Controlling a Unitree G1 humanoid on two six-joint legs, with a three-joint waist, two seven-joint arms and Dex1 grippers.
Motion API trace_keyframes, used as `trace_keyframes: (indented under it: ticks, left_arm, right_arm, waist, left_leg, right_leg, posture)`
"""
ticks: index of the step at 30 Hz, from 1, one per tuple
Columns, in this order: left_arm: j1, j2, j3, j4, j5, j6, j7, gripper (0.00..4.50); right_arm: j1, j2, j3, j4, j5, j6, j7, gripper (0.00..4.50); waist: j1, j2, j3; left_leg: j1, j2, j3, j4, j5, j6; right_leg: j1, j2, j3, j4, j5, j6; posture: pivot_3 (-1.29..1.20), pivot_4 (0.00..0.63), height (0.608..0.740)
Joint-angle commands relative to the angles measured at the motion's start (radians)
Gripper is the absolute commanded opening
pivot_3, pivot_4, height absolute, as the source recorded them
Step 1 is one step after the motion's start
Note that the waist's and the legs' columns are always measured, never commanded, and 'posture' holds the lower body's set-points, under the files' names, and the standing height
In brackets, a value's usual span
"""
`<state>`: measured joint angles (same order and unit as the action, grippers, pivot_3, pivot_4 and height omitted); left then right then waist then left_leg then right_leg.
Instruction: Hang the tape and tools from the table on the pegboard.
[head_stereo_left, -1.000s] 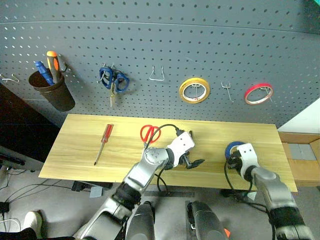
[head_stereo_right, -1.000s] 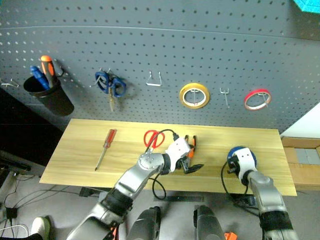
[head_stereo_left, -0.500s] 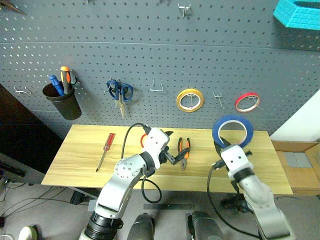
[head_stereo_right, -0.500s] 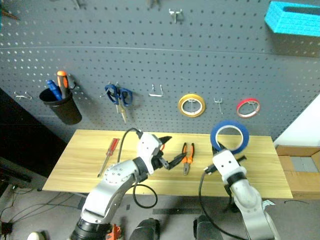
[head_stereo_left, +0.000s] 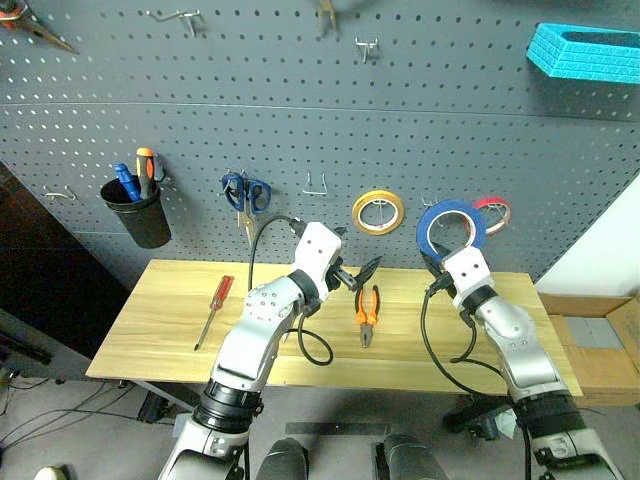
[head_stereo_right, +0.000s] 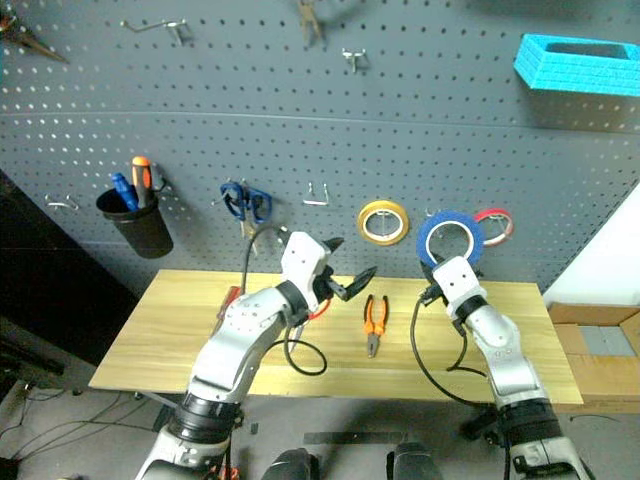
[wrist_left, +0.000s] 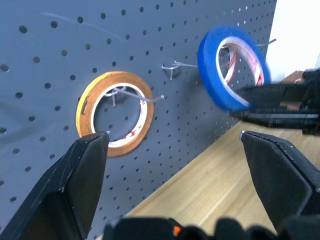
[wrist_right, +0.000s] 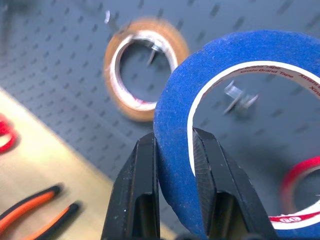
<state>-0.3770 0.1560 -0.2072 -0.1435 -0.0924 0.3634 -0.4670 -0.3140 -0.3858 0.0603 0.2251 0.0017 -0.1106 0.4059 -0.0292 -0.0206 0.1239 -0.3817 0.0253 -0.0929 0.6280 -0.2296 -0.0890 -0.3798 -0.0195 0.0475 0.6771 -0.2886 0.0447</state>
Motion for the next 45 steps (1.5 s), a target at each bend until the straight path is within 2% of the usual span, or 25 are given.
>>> trace_keyframes:
  ticks: [1,2,4,6,13,15,19,23,26,29,32,34,36,45]
  left_arm:
    - [-0.025,-0.008,0.000,-0.011,0.005,-0.028,0.012,4.50]
    - [-0.023,-0.007,0.001,-0.013,0.006,-0.028,0.013,4.50]
    - [-0.016,-0.004,0.003,-0.022,0.004,-0.025,0.014,4.50]
    - [-0.008,0.000,0.002,-0.026,0.005,-0.024,0.015,4.50]
    - [0.018,-0.007,-0.009,-0.049,-0.002,-0.008,0.021,4.50]
    - [0.036,-0.009,-0.015,-0.063,-0.006,0.003,0.023,4.50]
    - [0.112,0.003,-0.028,-0.105,-0.007,0.026,0.022,4.50]
    - [0.237,0.043,-0.016,-0.141,0.016,0.058,0.047,4.50]
    - [0.372,0.063,0.023,-0.212,0.009,0.090,0.086,4.50]
    - [0.474,0.076,0.030,-0.289,0.000,0.120,0.105,4.50]
    - [0.520,0.082,0.038,-0.329,0.012,0.142,0.134,4.50]
    - [0.528,0.078,0.048,-0.343,0.020,0.160,0.162,4.50]
    - [0.537,0.081,0.057,-0.361,0.023,0.175,0.178,4.50]
    - [0.568,0.095,0.083,-0.393,0.019,0.191,0.195,4.50]
  right_arm:
    - [-0.073,0.000,-0.045,0.033,0.074,0.044,0.054,0.39]
    - [-0.080,0.005,-0.050,0.042,0.082,0.062,0.055,0.39]
    - [-0.084,0.012,-0.052,0.046,0.090,0.081,0.058,1.10]
    - [-0.075,0.022,-0.054,0.042,0.086,0.094,0.046,1.55]
    - [0.021,0.034,-0.044,-0.059,0.073,0.149,0.037,3.91]
    - [0.075,0.040,-0.047,-0.125,0.073,0.202,0.019,4.46]
    - [0.178,0.058,-0.041,-0.288,0.070,0.454,-0.043,4.46]
    - [0.186,0.091,-0.023,-0.403,0.083,0.744,-0.083,4.46]
    - [0.082,0.171,-0.043,-0.402,0.107,0.977,-0.149,4.46]
    - [-0.063,0.245,-0.055,-0.301,0.100,1.136,-0.218,4.46]
    - [-0.166,0.335,-0.112,-0.167,0.086,1.211,-0.330,4.46]
    - [-0.206,0.395,-0.167,-0.100,0.078,1.259,-0.411,4.46]
    - [-0.237,0.450,-0.189,-0.046,0.066,1.279,-0.476,4.46]
    - [-0.318,0.538,-0.237,0.057,0.061,1.298,-0.588,4.46]
  waist:
    - [0.000,0.001,-0.001]
    - [0.000,0.001,-0.001]
    - [0.002,0.002,-0.003]
    - [0.004,0.002,-0.003]
    - [0.009,0.002,-0.004]
    - [0.011,0.003,-0.004]
    - [0.011,0.003,-0.004]
    - [0.001,0.005,0.000]
    - [-0.010,0.007,0.012]
    - [-0.007,0.007,0.040]
    - [0.010,0.007,0.062]
    - [0.019,0.007,0.067]
    - [0.026,0.008,0.072]
    - [0.027,0.012,0.101]
  left_leg:
    - [0.000,0.000,0.000,0.000,0.000,0.000]
    - [0.000,0.000,0.000,0.000,0.000,0.000]
    - [0.001,0.000,0.000,0.000,0.000,0.000]
    - [0.001,0.000,-0.001,0.000,0.000,0.000]
    - [0.000,0.000,-0.001,0.000,0.000,0.000]
    - [0.000,0.000,-0.001,0.000,0.000,0.000]
    - [0.000,0.000,-0.001,0.000,0.000,0.000]
    - [0.001,0.000,0.000,0.000,0.000,0.000]
    - [0.003,0.002,0.000,0.000,0.000,0.001]
    - [0.004,0.004,0.000,0.000,0.001,0.004]
    - [0.001,0.003,-0.002,0.000,0.003,0.006]
    - [-0.001,0.003,-0.004,0.000,0.003,0.006]
    - [-0.004,0.002,-0.004,-0.001,0.003,0.006]
    - [-0.016,0.002,-0.004,-0.003,0.001,0.008]
  right_leg:
    - [0.000,0.000,0.000,0.000,0.000,0.000]
    - [0.000,0.000,0.000,0.001,0.000,0.000]
    - [0.000,0.000,0.000,0.001,0.000,0.000]
    - [0.000,0.000,0.000,0.002,0.000,0.000]
    - [0.000,0.000,0.000,0.002,0.000,0.000]
    - [0.000,0.000,0.000,0.002,0.000,0.000]
    - [0.000,0.000,0.000,0.002,0.000,0.000]
    - [0.000,0.001,0.001,0.003,-0.001,-0.001]
    - [0.000,0.002,0.002,0.003,-0.004,0.002]
    - [0.000,0.003,0.001,0.004,-0.002,0.000]
    - [-0.001,0.003,-0.001,0.004,-0.003,-0.005]
    - [-0.002,0.002,-0.003,0.004,-0.001,-0.001]
    - [-0.005,0.002,-0.003,0.003,0.000,-0.004]
    - [-0.016,0.001,-0.004,0.003,0.000,-0.005]
  posture:
    - [0.06,0.016,0.740]
    - [0.07,0.017,0.740]
    - [0.08,0.018,0.740]
    - [0.08,0.021,0.740]
    - [0.08,0.038,0.740]
    - [0.07,0.047,0.740]
    - [0.06,0.078,0.740]
    - [0.05,0.118,0.740]
    - [0.06,0.167,0.740]
    - [0.07,0.200,0.740]
    - [0.09,0.228,0.740]
    - [0.11,0.242,0.740]
    - [0.13,0.249,0.740]
    - [0.17,0.268,0.740]
